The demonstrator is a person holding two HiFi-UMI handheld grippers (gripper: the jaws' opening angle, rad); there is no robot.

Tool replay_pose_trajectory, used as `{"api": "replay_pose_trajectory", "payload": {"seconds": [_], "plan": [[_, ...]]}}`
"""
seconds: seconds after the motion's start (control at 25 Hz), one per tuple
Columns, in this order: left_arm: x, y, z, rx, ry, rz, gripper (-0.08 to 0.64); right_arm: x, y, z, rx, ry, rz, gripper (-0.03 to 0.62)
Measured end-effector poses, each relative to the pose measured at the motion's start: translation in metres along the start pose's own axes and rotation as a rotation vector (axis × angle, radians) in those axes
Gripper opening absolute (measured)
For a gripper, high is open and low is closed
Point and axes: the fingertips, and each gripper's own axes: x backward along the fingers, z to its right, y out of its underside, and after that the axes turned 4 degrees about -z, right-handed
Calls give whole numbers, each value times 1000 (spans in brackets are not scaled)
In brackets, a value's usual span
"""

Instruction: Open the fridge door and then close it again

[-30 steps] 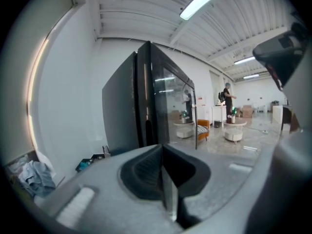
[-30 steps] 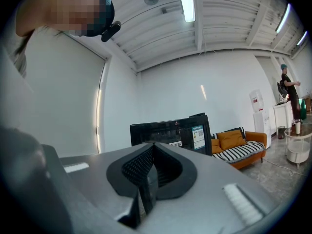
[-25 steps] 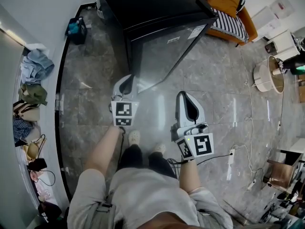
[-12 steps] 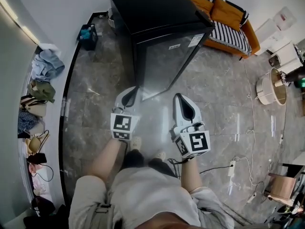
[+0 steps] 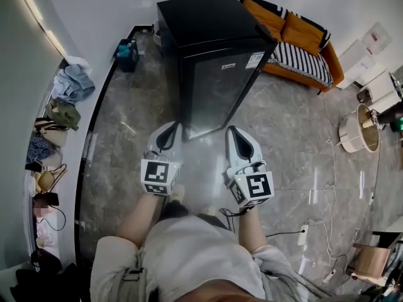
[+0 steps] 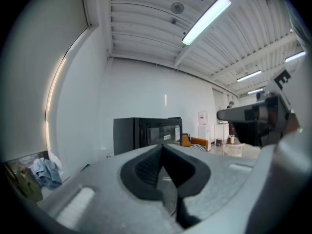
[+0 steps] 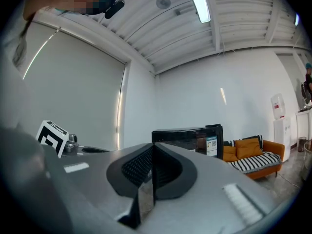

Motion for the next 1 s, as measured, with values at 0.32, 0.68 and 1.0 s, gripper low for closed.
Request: {"api": "replay_pose_trajectory", "payload": {"seconds": [0.32, 0.68, 1.0], "plan": [[44, -32, 36, -29, -51, 76, 2, 42, -15, -9, 18, -42, 35, 2], [84, -53, 66, -8, -105, 146, 2, 90, -26, -16, 26, -80, 80, 3], [97, -65, 97, -9, -123, 176, 2, 122, -35, -8, 31, -92, 102, 3]]}}
